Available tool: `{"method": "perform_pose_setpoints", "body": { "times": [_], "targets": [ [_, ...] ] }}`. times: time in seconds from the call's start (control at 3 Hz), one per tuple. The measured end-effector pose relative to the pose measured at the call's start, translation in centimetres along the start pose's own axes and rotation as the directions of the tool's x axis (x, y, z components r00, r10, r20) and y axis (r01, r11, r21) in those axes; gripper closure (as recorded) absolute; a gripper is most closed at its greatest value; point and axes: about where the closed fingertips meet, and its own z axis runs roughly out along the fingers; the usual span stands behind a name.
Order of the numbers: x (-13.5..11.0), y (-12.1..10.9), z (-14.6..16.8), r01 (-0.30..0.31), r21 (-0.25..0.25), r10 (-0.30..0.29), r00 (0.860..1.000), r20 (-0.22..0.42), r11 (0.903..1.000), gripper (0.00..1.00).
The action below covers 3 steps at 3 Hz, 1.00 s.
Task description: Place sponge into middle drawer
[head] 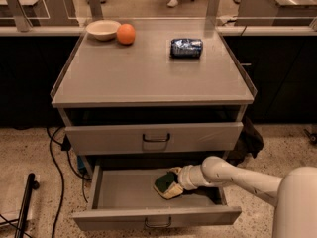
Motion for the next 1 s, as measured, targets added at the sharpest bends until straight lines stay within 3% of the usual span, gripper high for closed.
{"method": "perform_pose_setpoints", "body": {
  "times": [0.67, 1.0],
  "targets": [
    [-0.1, 0.0, 0.0, -0.002, 0.001, 0.002, 1.0, -0.001, 1.0, 0.11],
    [-1.1, 0.1, -0.4, 0.001, 0.009, -0.001, 1.0, -0.011, 1.0, 0.0]
  ]
}}
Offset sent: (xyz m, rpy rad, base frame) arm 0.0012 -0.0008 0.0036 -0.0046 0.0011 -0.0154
